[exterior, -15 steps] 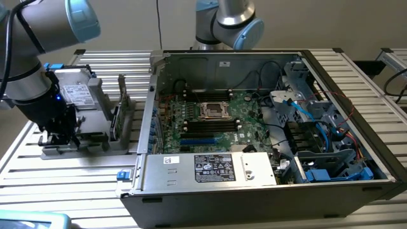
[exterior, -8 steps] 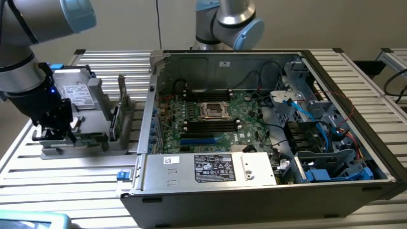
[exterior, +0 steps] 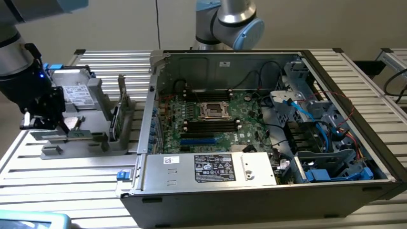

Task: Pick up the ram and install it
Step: 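Pick up the ram and move it above insertion slot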

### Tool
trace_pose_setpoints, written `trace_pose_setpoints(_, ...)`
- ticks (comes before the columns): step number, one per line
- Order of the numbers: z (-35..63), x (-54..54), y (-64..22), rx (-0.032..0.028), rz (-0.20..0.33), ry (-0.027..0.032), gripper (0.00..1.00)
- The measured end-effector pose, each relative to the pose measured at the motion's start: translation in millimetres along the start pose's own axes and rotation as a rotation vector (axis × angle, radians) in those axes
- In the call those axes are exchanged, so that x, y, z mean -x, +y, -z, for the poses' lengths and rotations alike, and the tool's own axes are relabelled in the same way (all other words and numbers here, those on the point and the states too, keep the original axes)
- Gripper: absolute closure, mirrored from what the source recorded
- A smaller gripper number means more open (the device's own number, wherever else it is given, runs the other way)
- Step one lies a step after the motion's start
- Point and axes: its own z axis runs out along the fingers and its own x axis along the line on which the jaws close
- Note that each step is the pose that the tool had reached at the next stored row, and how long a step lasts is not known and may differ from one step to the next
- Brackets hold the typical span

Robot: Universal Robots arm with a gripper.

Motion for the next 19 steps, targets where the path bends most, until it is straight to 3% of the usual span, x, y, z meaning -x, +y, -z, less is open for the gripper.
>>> trace_pose_setpoints(19,86.1,-4.1,-7.1,0.0001,-0.003,0.0005,0.88)
